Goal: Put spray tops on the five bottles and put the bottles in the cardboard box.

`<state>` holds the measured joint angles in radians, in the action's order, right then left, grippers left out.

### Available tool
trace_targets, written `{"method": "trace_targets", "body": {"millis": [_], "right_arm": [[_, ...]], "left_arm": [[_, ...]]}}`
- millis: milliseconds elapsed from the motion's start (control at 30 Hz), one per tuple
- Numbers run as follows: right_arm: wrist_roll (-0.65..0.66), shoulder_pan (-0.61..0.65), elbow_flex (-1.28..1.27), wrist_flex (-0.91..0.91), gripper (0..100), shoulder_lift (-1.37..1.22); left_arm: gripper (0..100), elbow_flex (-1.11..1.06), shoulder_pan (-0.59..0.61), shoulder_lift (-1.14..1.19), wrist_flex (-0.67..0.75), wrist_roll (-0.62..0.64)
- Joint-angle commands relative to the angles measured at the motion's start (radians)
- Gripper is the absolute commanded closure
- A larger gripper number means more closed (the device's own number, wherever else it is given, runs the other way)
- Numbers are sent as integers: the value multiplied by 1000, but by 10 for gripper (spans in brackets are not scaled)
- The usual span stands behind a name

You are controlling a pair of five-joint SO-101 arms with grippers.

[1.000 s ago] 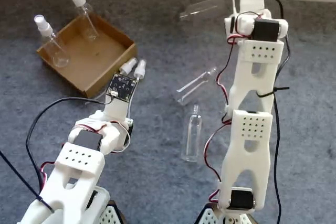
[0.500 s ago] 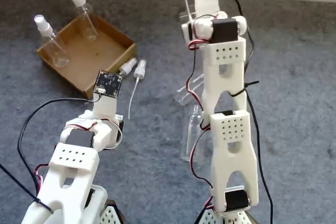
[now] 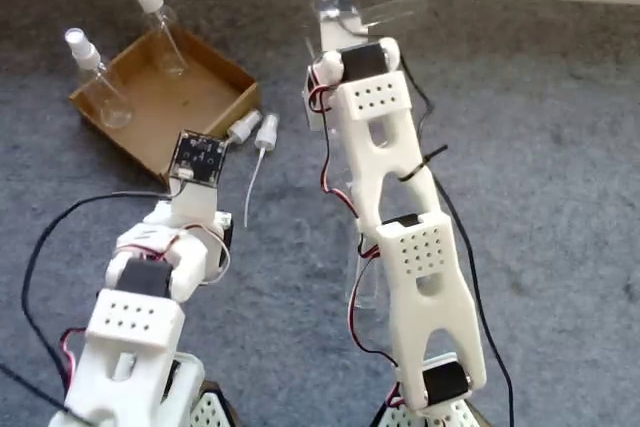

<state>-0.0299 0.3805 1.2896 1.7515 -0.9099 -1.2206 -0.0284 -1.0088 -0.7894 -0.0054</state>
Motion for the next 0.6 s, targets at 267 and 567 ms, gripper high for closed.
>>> {"method": "trace_targets", "body": {"millis": [267,567], "right_arm": [[-12,56,-107,18,875,71],[-3,48,-166,18,753,81]], "left_arm": [[995,-219,8,-473,18,20],[995,-317,10,-700,12,87]]}}
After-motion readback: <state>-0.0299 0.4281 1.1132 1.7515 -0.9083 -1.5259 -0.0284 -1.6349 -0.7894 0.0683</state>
